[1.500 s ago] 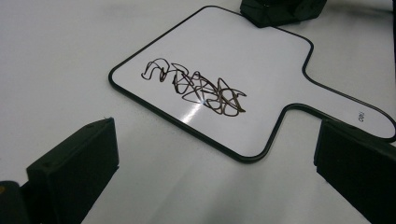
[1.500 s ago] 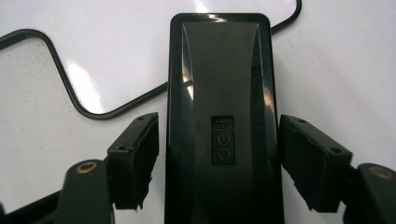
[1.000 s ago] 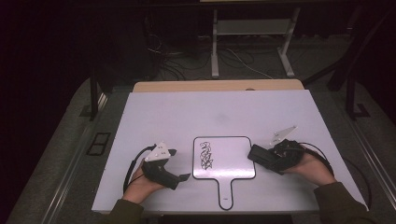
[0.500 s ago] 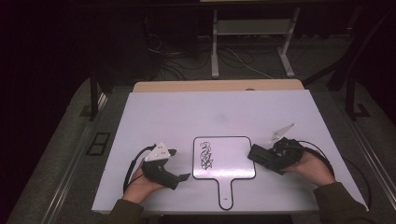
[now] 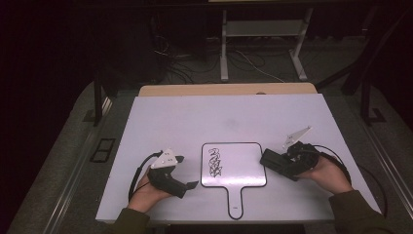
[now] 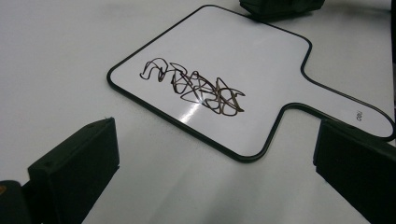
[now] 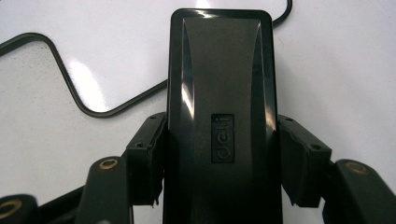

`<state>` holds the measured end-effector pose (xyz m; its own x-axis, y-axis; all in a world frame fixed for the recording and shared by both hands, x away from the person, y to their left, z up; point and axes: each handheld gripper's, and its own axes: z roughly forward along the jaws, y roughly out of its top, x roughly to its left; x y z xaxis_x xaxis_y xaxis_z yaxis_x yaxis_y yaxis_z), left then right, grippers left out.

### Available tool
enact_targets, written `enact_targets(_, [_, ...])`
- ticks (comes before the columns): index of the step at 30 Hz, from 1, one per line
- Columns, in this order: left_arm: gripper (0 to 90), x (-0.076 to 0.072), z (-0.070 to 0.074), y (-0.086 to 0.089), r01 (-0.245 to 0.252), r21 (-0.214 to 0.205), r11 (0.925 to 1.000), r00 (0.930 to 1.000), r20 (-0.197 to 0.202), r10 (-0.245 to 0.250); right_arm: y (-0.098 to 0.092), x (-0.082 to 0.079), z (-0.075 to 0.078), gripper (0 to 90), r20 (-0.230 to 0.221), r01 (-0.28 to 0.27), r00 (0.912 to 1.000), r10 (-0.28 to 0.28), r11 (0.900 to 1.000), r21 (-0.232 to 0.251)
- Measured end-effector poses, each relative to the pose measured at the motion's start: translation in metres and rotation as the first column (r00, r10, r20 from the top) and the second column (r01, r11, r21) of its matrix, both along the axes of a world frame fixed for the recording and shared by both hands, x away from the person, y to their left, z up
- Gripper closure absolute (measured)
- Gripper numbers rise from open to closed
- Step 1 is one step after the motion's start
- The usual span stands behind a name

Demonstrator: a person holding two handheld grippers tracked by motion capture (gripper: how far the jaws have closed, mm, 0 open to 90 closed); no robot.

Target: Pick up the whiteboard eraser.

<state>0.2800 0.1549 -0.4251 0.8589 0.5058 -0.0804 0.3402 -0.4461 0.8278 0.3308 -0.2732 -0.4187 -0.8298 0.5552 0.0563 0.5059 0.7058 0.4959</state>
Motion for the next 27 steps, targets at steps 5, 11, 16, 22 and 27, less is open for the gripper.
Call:
enact_targets(5, [0.0,0.0,0.0,0.0,-0.002,-0.002,1.0,1.0,-0.001,0.002,0.001,-0.001,0.002,38.7,0.002,-0.003,1.0,0.003,1.0,0.004])
enact_targets(11, [0.0,0.0,0.0,-0.001,0.002,0.003,1.0,1.0,0.001,-0.002,0.001,0.0,0.004,38.7,0.004,-0.004,1.0,0.004,0.9999,0.015])
enact_targets(16, [0.0,0.0,-0.001,-0.001,0.005,0.004,1.0,1.0,-0.001,-0.005,0.001,0.0,0.008,38.8,0.006,-0.005,1.0,0.005,0.9997,0.025])
enact_targets(22, [0.0,0.0,-0.001,-0.002,0.002,0.002,1.0,1.0,-0.005,-0.002,0.004,0.001,0.015,38.7,0.016,-0.012,0.9998,0.011,0.9988,0.048])
enact_targets(27, [0.0,0.0,-0.001,-0.002,0.003,0.003,1.0,1.0,-0.005,-0.003,0.01,0.002,0.02,38.7,0.024,-0.022,0.9995,0.021,0.9981,0.058])
